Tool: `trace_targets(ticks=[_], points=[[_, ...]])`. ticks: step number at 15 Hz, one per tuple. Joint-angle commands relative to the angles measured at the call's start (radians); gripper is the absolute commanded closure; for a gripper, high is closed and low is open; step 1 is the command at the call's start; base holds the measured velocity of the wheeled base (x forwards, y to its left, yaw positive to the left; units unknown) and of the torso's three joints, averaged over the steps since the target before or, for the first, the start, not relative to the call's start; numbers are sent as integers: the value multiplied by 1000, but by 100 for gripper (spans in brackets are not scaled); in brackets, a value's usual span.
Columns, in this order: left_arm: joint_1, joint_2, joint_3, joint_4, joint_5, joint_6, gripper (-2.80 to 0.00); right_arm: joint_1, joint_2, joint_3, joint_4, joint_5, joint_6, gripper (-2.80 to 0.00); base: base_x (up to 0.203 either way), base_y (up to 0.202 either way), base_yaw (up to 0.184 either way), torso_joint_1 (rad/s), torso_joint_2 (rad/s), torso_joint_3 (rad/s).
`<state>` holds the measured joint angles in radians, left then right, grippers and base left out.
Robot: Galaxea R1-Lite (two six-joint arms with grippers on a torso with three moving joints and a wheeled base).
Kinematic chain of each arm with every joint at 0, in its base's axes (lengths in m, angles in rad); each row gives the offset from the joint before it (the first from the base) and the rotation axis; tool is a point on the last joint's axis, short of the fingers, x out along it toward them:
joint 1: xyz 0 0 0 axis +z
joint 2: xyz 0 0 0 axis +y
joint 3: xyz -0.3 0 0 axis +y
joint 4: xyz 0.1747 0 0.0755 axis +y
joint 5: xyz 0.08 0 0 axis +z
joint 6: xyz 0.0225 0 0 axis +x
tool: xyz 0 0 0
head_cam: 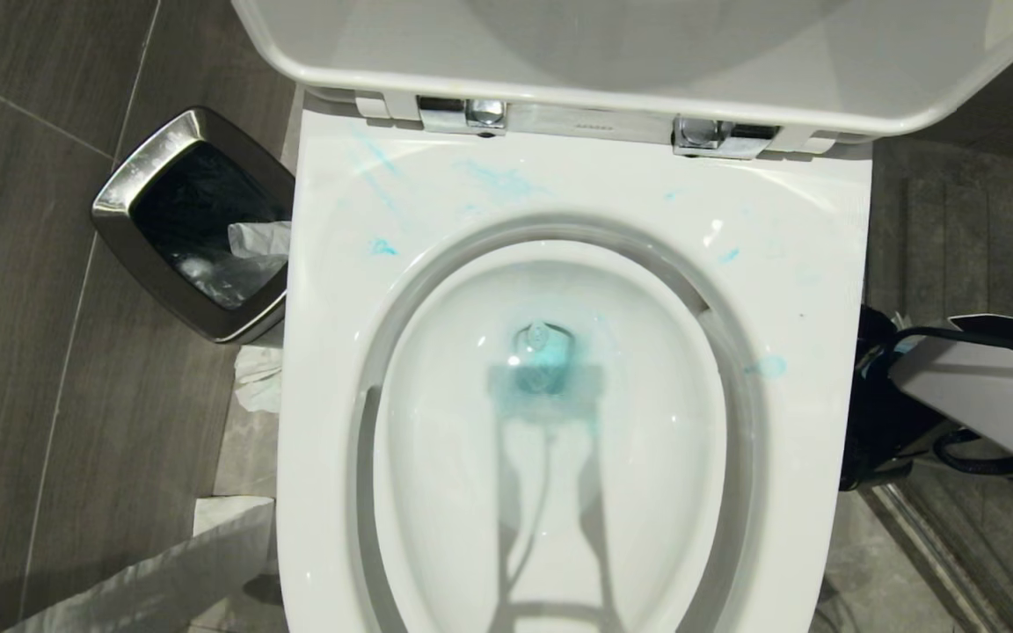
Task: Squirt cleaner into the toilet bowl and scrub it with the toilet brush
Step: Place the cleaning agent on the floor
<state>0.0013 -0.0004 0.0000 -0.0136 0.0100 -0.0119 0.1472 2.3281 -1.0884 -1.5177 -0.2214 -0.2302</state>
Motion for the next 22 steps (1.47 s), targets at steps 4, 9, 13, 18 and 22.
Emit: trace_targets(ticks=[4, 9, 13, 18, 22], points=[[0, 0, 8, 0, -1, 0, 0, 2, -40, 95, -12, -1, -2, -280, 0, 0, 0, 0, 0, 0], [0, 0, 8, 0, 1, 0, 0, 2, -114, 262, -12, -4, -2, -280, 0, 0, 0, 0, 0, 0], [0, 0, 8, 0, 1, 0, 0, 2, -301, 490, -12, -9, 14, -280, 0, 0, 0, 0, 0, 0], [0, 0, 8, 0, 1, 0, 0, 3, -569, 778, -12, -7, 22, 0, 0, 0, 0, 0, 0, 0], [0, 0, 8, 0, 0, 0, 0, 3, -716, 943, -12, -11, 15, 0, 0, 0, 0, 0, 0, 0]])
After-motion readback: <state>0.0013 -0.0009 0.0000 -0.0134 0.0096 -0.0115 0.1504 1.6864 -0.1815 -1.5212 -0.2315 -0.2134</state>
